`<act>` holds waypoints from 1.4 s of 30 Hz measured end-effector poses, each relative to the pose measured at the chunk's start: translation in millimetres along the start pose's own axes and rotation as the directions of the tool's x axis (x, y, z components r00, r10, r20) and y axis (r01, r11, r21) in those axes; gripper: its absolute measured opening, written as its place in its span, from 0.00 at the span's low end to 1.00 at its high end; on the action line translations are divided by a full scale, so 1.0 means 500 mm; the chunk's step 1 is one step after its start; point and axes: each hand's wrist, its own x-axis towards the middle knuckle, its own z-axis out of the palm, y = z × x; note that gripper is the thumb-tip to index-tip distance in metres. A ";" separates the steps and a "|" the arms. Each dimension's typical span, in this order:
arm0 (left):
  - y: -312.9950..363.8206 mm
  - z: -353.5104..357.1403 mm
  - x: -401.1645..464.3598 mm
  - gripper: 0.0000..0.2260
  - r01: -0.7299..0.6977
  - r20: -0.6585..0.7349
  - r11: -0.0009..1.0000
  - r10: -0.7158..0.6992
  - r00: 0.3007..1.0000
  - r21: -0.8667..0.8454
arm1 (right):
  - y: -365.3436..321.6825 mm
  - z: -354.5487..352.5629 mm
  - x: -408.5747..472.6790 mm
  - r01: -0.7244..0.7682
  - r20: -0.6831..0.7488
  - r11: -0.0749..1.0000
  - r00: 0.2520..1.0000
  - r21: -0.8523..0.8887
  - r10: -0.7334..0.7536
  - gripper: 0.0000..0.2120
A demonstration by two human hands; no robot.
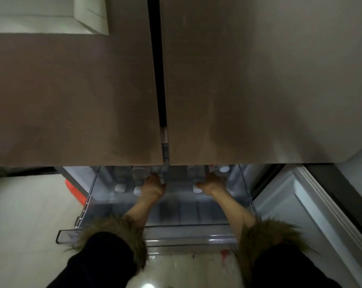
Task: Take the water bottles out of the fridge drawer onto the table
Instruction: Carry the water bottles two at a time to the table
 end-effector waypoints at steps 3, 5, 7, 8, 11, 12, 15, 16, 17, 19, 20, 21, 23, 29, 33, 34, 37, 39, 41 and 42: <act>0.002 0.008 0.013 0.25 0.028 -0.023 0.998 -0.029 0.999 -0.047 | 0.002 0.024 0.020 -0.041 0.041 0.998 0.998 0.045 0.039 0.22; 0.004 0.012 0.024 0.30 0.043 -0.020 0.996 -0.045 0.999 -0.077 | -0.001 0.035 0.025 -0.063 0.075 0.997 0.995 0.039 0.060 0.21; 0.005 0.017 0.031 0.31 0.046 -0.015 0.996 -0.047 0.999 -0.073 | -0.003 0.044 0.030 -0.080 0.093 0.996 0.993 0.031 0.077 0.23; 0.004 0.018 0.032 0.30 0.044 -0.022 0.997 -0.046 0.999 -0.063 | -0.003 0.048 0.031 -0.088 0.095 0.996 0.992 0.014 0.086 0.22; 0.001 0.017 0.030 0.26 0.030 -0.034 0.999 -0.031 0.999 -0.033 | -0.005 0.050 0.035 -0.107 0.114 0.994 0.987 -0.022 0.108 0.13; 0.001 0.015 0.028 0.26 0.024 -0.026 1.000 -0.025 0.999 -0.019 | -0.006 0.049 0.035 -0.118 0.137 0.993 0.983 -0.015 0.119 0.11; -0.001 0.011 0.018 0.31 0.045 0.035 0.999 -0.045 0.998 0.013 | -0.003 0.040 0.022 -0.128 0.167 0.992 0.978 0.023 0.122 0.08; -0.001 0.008 0.011 0.33 0.050 0.049 0.998 -0.051 0.997 0.026 | -0.001 0.035 0.015 -0.129 0.155 0.991 0.980 0.027 0.123 0.08; -0.001 0.005 0.004 0.33 0.052 0.054 0.998 -0.054 0.997 0.045 | 0.002 0.030 0.008 -0.129 0.141 0.991 0.982 0.027 0.123 0.08; 0.000 -0.003 -0.016 0.33 0.043 0.052 0.995 -0.048 0.997 0.085 | 0.009 0.020 -0.010 -0.113 0.102 0.993 0.989 0.027 0.109 0.07; 0.002 -0.009 -0.028 0.32 0.027 0.043 0.994 -0.032 0.999 0.102 | 0.011 0.012 -0.021 -0.102 0.071 0.994 0.992 0.027 0.100 0.08; 0.005 -0.016 -0.037 0.30 0.011 0.030 0.993 -0.014 0.999 0.114 | 0.013 0.005 -0.033 -0.094 0.032 0.995 0.995 0.028 0.093 0.09; 0.009 -0.033 -0.055 0.25 -0.038 0.003 0.995 0.038 0.999 0.088 | 0.013 -0.010 -0.060 -0.077 -0.037 0.997 0.996 0.016 0.077 0.14; 0.025 -0.088 -0.147 0.18 -0.090 -0.101 0.995 0.094 0.990 0.037 | 0.007 -0.045 -0.161 0.063 -0.202 0.997 0.978 0.039 -0.054 0.20; 0.051 -0.130 -0.215 0.14 -0.199 -0.274 0.980 0.194 0.942 0.010 | -0.012 -0.074 -0.204 0.226 -0.329 0.970 0.926 0.094 -0.184 0.18; 0.056 -0.141 -0.226 0.12 -0.220 -0.303 0.976 0.213 0.929 0.014 | -0.020 -0.079 -0.210 0.257 -0.358 0.961 0.911 0.104 -0.205 0.16; 0.061 -0.157 -0.242 0.09 -0.291 -0.372 0.956 0.283 0.884 0.034 | -0.042 -0.081 -0.220 0.329 -0.432 0.935 0.868 0.129 -0.245 0.14; 0.059 -0.152 -0.245 0.09 -0.348 -0.364 0.937 0.338 0.868 0.040 | -0.048 -0.076 -0.218 0.371 -0.440 0.915 0.856 0.157 -0.272 0.13; 0.058 -0.140 -0.243 0.12 -0.387 -0.354 0.922 0.369 0.859 0.022 | -0.047 -0.069 -0.212 0.418 -0.431 0.887 0.849 0.194 -0.306 0.12; 0.057 -0.135 -0.240 0.13 -0.392 -0.362 0.920 0.364 0.858 -0.004 | -0.045 -0.065 -0.207 0.444 -0.435 0.872 0.840 0.207 -0.324 0.13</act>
